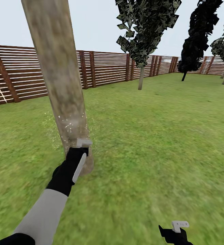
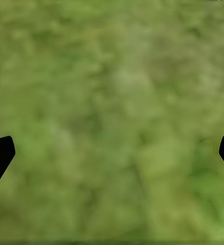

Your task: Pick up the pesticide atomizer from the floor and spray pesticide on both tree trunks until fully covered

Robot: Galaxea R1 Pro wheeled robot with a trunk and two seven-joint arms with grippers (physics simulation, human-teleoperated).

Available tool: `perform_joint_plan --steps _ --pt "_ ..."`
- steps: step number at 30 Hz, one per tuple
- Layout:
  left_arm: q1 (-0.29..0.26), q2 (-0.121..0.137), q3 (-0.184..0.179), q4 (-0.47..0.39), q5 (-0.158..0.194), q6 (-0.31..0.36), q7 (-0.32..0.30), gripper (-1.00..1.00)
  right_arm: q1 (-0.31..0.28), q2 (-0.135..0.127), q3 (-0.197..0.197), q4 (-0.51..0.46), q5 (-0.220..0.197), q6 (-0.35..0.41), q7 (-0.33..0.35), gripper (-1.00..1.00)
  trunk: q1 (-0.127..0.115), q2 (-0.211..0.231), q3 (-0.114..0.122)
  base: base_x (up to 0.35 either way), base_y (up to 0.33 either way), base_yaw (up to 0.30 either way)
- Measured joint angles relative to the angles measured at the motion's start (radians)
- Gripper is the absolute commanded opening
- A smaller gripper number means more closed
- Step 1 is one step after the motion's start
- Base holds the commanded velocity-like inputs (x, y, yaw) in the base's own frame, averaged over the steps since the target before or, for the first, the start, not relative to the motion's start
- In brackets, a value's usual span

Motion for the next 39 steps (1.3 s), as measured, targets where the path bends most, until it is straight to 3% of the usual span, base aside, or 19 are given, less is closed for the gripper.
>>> perform_joint_plan --steps 3,7,10,11,12,15,16,18,19,22,23,26,28,30,32,35,37,38,39 --pt "0.006 0.033 0.003 0.217 0.005 -0.199 -0.003 -1.00 0.000 0.000 0.000 0.000 0.000 0.001 0.000 1.00 0.000 0.000 0.000 0.000 0.000 0.000" --pt "0.012 0.056 0.004 0.398 0.006 -0.349 -0.006 -1.00 0.000 0.000 0.000 0.000 0.000 0.001 0.000 1.00 0.000 0.000 0.000 0.000 0.000 0.000" --pt "0.073 0.109 0.003 0.439 0.003 -0.422 -0.164 -1.00 0.000 0.000 0.000 0.000 0.000 0.001 0.000 1.00 0.000 0.000 0.000 0.000 0.000 0.000" --pt "0.098 0.151 0.000 0.442 -0.002 -0.433 -0.260 -1.00 0.000 0.000 0.000 0.001 0.000 0.002 0.000 1.00 0.000 0.000 0.000 -0.268 0.000 0.000" --pt "0.119 0.188 0.000 0.444 -0.007 -0.505 -0.336 -1.00 0.000 0.000 0.000 0.000 -0.001 0.001 -0.001 1.00 0.000 0.000 0.000 -0.318 0.000 0.000" --pt "0.160 0.198 -0.001 0.476 -0.007 -0.547 -0.367 -1.00 0.000 -0.002 -0.003 -0.005 -0.004 0.002 -0.002 1.00 0.000 0.000 0.000 -0.338 0.000 0.000" --pt "0.171 0.206 -0.002 0.478 -0.010 -0.549 -0.407 -1.00 0.000 0.000 -0.002 -0.007 -0.003 0.002 0.000 1.00 0.000 0.000 0.000 -0.341 0.000 0.000" --pt "0.188 0.271 -0.006 0.479 -0.027 -0.556 -0.557 -1.00 0.000 0.001 0.009 -0.035 0.002 0.003 0.006 1.00 0.000 0.000 0.000 -0.342 0.000 0.000" --pt "0.191 0.315 -0.007 0.479 -0.032 -0.566 -0.663 -1.00 -0.001 0.000 0.038 -0.116 0.019 0.006 0.011 1.00 0.000 0.000 0.000 -0.342 0.000 0.000" --pt "0.192 0.360 -0.010 0.479 -0.038 -0.598 -0.860 -1.00 0.000 0.016 0.158 -0.288 0.062 0.020 0.075 1.00 0.000 0.000 0.000 -0.314 0.000 0.000" --pt "0.192 0.362 -0.012 0.479 -0.107 -0.602 -0.939 -1.00 -0.011 0.051 0.226 -0.334 0.071 0.073 0.122 1.00 0.000 0.000 0.000 -0.289 0.000 0.000" --pt "0.192 0.356 -0.009 0.479 -0.333 -0.607 -1.052 -1.00 -0.087 0.112 0.384 -0.434 0.073 0.226 0.232 1.00 0.000 0.000 0.000 -0.176 0.000 0.000" --pt "0.192 0.357 -0.008 0.480 -0.398 -0.609 -1.101 -1.00 -0.124 0.124 0.433 -0.479 0.074 0.260 0.384 1.00 0.000 0.000 0.000 -0.027 0.000 0.000" --pt "0.192 0.357 -0.010 0.480 -0.412 -0.612 -1.117 -1.00 -0.132 0.124 0.448 -0.489 0.076 0.266 0.465 1.00 0.000 0.000 0.000 -0.003 0.000 0.000" --pt "0.192 0.357 -0.033 0.480 -0.414 -0.643 -1.121 -1.00 -0.133 0.124 0.451 -0.491 0.078 0.268 0.476 1.00 0.000 0.000 0.000 0.000 0.000 0.000" --pt "0.192 0.357 -0.111 0.480 -0.417 -0.662 -1.193 -1.00 -0.133 0.126 0.476 -0.493 0.080 0.268 0.481 1.00 0.000 0.000 0.000 0.000 0.000 0.000" --pt "0.192 0.357 -0.131 0.479 -0.419 -0.664 -1.235 -1.00 -0.133 0.130 0.619 -0.515 0.090 0.268 0.484 1.00 0.000 0.000 0.000 0.000 0.000 0.000" --pt "0.192 0.358 -0.149 0.479 -0.420 -0.665 -1.261 -1.00 -0.133 0.131 0.660 -0.523 0.090 0.268 0.484 -1.00 0.000 0.000 0.000 0.000 0.000 0.000" --pt "0.191 0.360 -0.194 0.479 -0.421 -0.664 -1.308 -1.00 -0.133 0.131 0.691 -0.531 0.090 0.268 0.485 -1.00 0.000 0.000 0.000 0.000 0.000 0.000"
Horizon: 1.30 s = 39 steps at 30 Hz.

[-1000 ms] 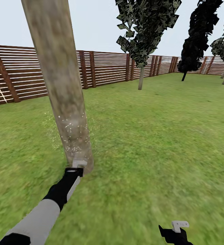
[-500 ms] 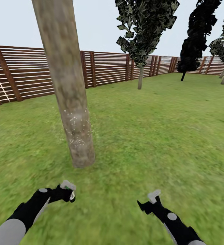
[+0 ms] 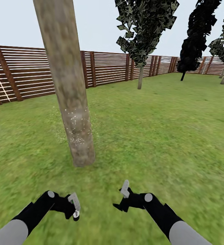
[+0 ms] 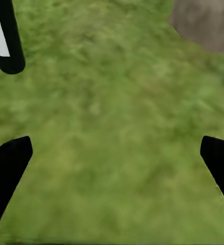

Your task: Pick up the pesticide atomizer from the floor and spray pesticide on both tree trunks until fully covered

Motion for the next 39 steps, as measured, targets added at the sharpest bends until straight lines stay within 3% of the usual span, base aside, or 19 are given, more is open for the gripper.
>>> perform_joint_plan --steps 2,5,7,8,9,10,12,17,22,39 --pt "-0.003 -0.002 -0.037 0.000 -0.021 0.001 -0.033 -1.00 0.000 -0.001 0.019 -0.005 0.001 0.000 0.000 -1.00 0.000 0.000 0.000 0.000 0.000 0.000" --pt "-0.003 -0.009 -0.045 0.000 -0.100 0.006 -0.041 -1.00 0.000 -0.001 0.024 -0.001 0.002 0.000 0.000 -1.00 0.000 0.000 0.000 0.000 0.000 0.000" --pt "-0.007 -0.015 -0.045 0.000 -0.129 0.011 -0.044 -1.00 0.000 -0.001 0.033 0.000 0.007 -0.001 0.006 -1.00 0.000 0.000 0.000 0.000 0.000 0.000" --pt "-0.010 -0.021 -0.045 0.000 -0.143 0.013 -0.043 -1.00 0.000 0.000 0.056 -0.002 0.019 -0.001 0.035 -1.00 0.000 0.000 0.000 0.000 0.000 0.000" --pt "-0.014 -0.039 -0.045 -0.001 -0.158 0.014 -0.043 -1.00 0.000 0.000 0.073 -0.006 0.030 -0.001 0.069 -1.00 0.000 0.000 0.000 0.000 0.000 0.000" --pt "-0.016 -0.076 -0.045 0.000 -0.220 0.017 -0.042 -1.00 -0.001 0.002 0.082 -0.015 0.035 -0.001 0.084 -1.00 0.000 0.000 0.000 0.000 0.000 0.000" --pt "-0.017 -0.096 -0.044 0.000 -0.258 0.019 -0.042 -1.00 -0.002 0.002 0.083 -0.033 0.035 -0.001 0.087 -1.00 0.000 0.000 0.000 0.000 0.000 0.000" --pt "-0.017 -0.136 -0.044 0.000 -0.265 0.020 -0.042 -1.00 -0.002 0.027 0.084 -0.045 0.038 -0.001 0.125 -1.00 0.000 0.000 0.000 0.000 0.000 0.000" --pt "-0.016 -0.177 -0.042 0.000 -0.267 0.020 -0.041 -1.00 -0.002 0.030 0.084 -0.052 0.039 -0.001 0.128 -1.00 0.000 0.000 0.000 0.000 0.000 0.000" --pt "-0.014 -0.224 -0.035 -0.004 -0.251 -0.029 -0.046 -1.00 -0.002 0.030 0.083 -0.051 0.039 -0.001 0.128 -1.00 0.000 0.000 0.000 0.000 0.000 0.000"
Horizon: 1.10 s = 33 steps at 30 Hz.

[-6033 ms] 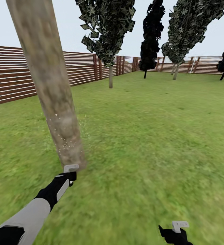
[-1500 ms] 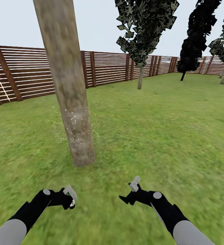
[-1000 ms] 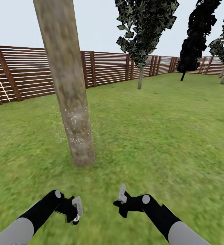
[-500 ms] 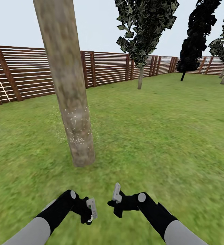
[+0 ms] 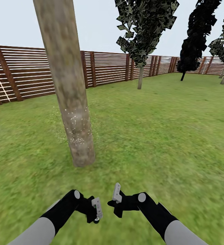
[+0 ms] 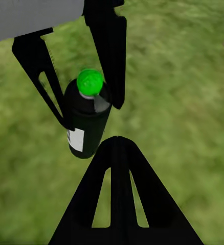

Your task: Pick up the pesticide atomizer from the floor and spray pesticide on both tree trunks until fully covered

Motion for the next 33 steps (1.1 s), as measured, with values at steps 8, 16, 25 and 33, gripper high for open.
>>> perform_joint_plan --steps 8,16,25,33 --pt "0.000 -0.043 -0.002 0.002 0.000 -0.001 0.000 -1.00 0.000 0.001 0.000 0.000 0.000 0.000 0.000 -1.00 0.000 0.000 0.000 0.000 0.000 0.000" --pt "-0.002 -0.044 0.002 -0.006 0.043 -0.002 0.000 -1.00 0.000 0.001 0.000 0.002 0.000 0.000 0.000 -1.00 0.000 0.000 0.000 0.000 0.000 0.000" --pt "-0.002 -0.044 0.001 -0.006 0.062 -0.002 -0.003 -1.00 0.000 0.000 0.000 0.002 0.000 0.000 0.000 -1.00 0.000 0.000 0.000 0.000 0.000 0.000" --pt "-0.002 -0.049 0.001 -0.007 0.062 -0.001 -0.003 -1.00 0.000 0.001 0.000 0.002 0.000 0.000 0.000 -1.00 0.000 0.000 0.000 0.000 0.000 0.000"
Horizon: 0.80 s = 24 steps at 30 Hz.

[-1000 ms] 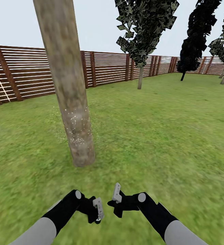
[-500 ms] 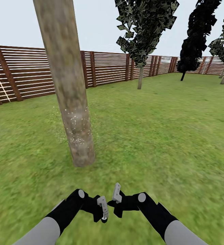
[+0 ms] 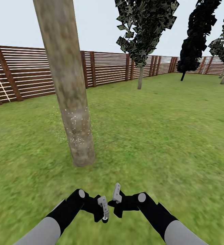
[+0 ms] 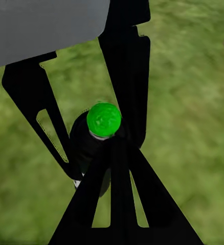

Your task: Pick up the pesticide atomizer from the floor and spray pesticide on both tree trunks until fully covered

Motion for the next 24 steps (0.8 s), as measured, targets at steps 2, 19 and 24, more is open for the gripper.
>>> perform_joint_plan --steps 2,19,24 --pt "0.000 -0.003 0.000 0.000 0.000 0.000 0.000 -1.00 0.000 0.000 0.000 0.000 0.000 0.000 0.000 -1.00 0.000 0.000 0.000 0.000 0.000 0.000" --pt "0.000 0.017 0.004 0.009 -0.002 -0.002 0.000 -1.00 0.000 -0.001 0.000 0.000 0.001 0.000 0.000 -1.00 0.000 0.000 0.000 0.000 0.000 0.000" --pt "-0.001 0.111 0.023 0.010 -0.006 -0.003 0.000 -1.00 0.000 -0.002 0.000 0.003 0.001 0.000 0.000 -1.00 0.000 0.000 0.000 0.000 0.000 0.000"
